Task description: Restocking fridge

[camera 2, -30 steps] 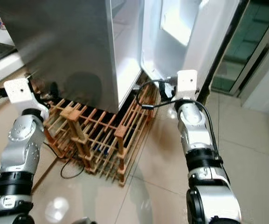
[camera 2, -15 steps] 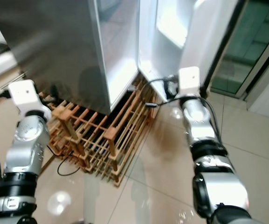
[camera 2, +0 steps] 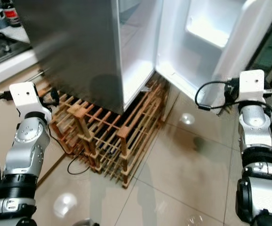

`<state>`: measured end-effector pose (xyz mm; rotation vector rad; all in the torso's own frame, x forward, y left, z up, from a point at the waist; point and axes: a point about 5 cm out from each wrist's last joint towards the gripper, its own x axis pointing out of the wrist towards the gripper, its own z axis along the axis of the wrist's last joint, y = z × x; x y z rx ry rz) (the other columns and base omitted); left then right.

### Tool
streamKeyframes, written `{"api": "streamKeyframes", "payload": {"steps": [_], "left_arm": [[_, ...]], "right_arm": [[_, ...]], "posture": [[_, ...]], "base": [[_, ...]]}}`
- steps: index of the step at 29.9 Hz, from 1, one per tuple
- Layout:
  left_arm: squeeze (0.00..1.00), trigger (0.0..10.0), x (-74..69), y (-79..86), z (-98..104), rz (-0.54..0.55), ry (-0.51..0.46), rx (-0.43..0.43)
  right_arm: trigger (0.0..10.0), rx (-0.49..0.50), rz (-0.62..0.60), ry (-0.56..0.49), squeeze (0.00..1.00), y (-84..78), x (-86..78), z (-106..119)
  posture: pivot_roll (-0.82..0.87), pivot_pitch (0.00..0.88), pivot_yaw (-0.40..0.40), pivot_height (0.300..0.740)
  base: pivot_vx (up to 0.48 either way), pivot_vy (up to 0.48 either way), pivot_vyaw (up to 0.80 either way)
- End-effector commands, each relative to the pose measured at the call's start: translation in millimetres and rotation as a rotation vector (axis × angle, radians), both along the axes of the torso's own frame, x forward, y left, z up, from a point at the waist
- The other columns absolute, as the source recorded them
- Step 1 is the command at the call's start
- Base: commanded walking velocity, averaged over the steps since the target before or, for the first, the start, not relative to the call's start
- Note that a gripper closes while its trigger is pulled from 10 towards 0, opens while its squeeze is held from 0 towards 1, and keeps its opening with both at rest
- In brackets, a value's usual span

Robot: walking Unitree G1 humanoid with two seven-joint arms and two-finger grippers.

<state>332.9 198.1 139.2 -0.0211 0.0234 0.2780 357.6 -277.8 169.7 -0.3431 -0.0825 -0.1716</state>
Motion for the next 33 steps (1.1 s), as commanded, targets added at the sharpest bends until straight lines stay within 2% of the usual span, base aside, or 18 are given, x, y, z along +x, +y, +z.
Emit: {"api": "streamKeyframes", "payload": {"steps": [1, 2, 3, 4, 5, 6, 7, 11, 13, 18, 27, 33], "left_arm": [[0.0, 10.0, 3.3, -3.9, 2, -0.019, -0.004, 0.002], [0.0, 10.0, 3.8, -4.8, 2, -0.021, -0.005, 0.002], [0.0, 10.0, 5.1, -6.6, 3, -0.029, -0.01, 0.013], [0.0, 10.0, 5.1, -6.6, 3, -0.029, -0.01, 0.013], [0.0, 10.0, 6.0, -7.0, 3, -0.031, -0.012, 0.023], [0.0, 10.0, 6.0, -7.0, 3, -0.031, -0.012, 0.023], [0.0, 10.0, 5.9, -5.2, 3, -0.03, -0.022, 0.027], [0.0, 10.0, 0.9, 3.2, 2, 0.018, -0.034, 0.021], [0.0, 10.0, -1.1, 4.2, -2, 0.041, -0.019, 0.019], [0.0, 10.0, -2.4, 4.5, -4, 0.076, -0.004, 0.034], [0.0, 10.0, -5.0, 12.4, -11, 0.148, 0.046, 0.046], [0.0, 10.0, -7.2, 16.4, -14, 0.189, 0.065, 0.052]], "right_arm": [[10.0, 0.022, 0.098, -0.044, 0.0, 21.0, 4.8, 8], [10.0, 0.046, 0.138, -0.05, 0.0, 31.0, 6.4, 8], [10.0, 0.118, 0.205, -0.054, 0.0, 51.1, 9.2, 5], [10.0, 0.118, 0.205, -0.054, 0.0, 51.1, 9.2, 5], [10.0, 0.182, 0.243, -0.045, 0.0, 66.1, 10.4, 0], [10.0, 0.182, 0.243, -0.045, 0.0, 66.1, 10.4, 0], [10.0, 0.228, 0.274, -0.048, 0.0, 81.7, 9.3, -6], [10.0, 0.287, 0.282, -0.049, 0.0, 97.4, 6.2, -12], [10.0, 0.28, 0.31, -0.035, 0.0, 107.1, 6.1, -14], [10.0, 0.255, 0.346, -0.014, 0.0, 110.2, 10.0, -13], [10.0, 0.224, 0.319, 0.019, 0.0, 99.2, 18.5, -7], [10.0, 0.216, 0.301, 0.068, 0.0, 97.5, 21.7, -14]], "posture": [[-0.07, 0.0, 0.062, 0.74], [-0.07, 0.0, 0.062, 0.74], [-0.07, 0.0, 0.063, 0.74], [-0.07, 0.0, 0.063, 0.74], [-0.07, 0.0, 0.058, 0.74], [-0.07, 0.0, 0.058, 0.74], [-0.06, 0.0, 0.051, 0.74], [-0.06, 0.0, 0.046, 0.74], [-0.06, 0.0, 0.045, 0.74], [-0.06, 0.0, 0.042, 0.74], [-0.05, 0.0, 0.034, 0.74], [-0.05, 0.0, 0.033, 0.74]], "base": [[0.0, 0.0, 0.0], [0.0, 0.0, 0.0], [0.0, 0.0, 0.0], [0.0, 0.0, 0.0], [0.0, 0.0, 0.0], [0.0, 0.0, 0.0], [0.0, 0.0, 0.0], [0.165, -0.172, 0.41], [0.324, -0.351, 0.5], [0.34, -0.335, 0.48], [0.404, -0.213, 0.44], [0.0, 0.0, 0.08]]}}
